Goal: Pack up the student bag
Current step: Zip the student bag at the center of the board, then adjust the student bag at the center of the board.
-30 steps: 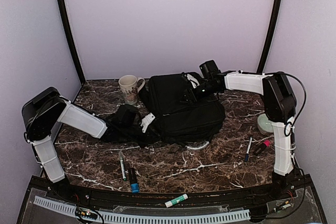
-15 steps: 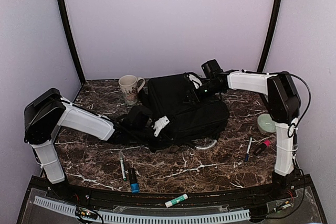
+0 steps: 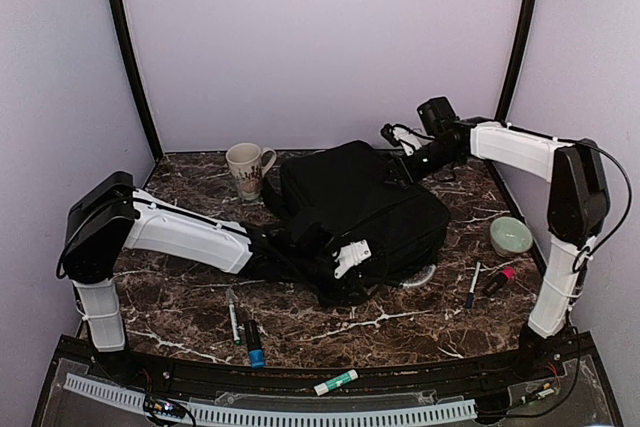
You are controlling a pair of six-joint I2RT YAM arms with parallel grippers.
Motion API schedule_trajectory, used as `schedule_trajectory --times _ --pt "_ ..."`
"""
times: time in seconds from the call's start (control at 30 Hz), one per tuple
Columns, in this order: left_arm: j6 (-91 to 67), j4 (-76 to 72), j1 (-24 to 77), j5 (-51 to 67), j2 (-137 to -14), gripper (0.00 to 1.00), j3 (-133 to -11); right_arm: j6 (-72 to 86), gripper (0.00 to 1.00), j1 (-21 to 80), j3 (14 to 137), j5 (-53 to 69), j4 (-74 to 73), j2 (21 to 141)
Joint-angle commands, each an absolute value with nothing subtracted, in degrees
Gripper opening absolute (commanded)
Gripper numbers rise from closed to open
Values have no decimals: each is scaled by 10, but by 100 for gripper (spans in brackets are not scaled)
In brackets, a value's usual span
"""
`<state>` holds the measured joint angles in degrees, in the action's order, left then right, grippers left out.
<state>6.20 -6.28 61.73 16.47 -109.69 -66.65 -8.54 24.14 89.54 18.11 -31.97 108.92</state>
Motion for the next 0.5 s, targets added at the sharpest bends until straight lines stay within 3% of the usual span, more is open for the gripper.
schedule_trajectory --times 0.0,0.23,0.33,0.47 --pt "140 53 631 144 -1032 36 -681 -117 65 232 863 177 -335 1010" --pt "278 137 625 -34 -987 53 -681 -157 67 232 731 230 -298 901" --pt "333 152 613 -115 -1018 55 -704 -215 67 232 700 282 -324 879" --pt "405 116 596 -129 -1044 56 -720 -233 67 232 669 312 -363 881"
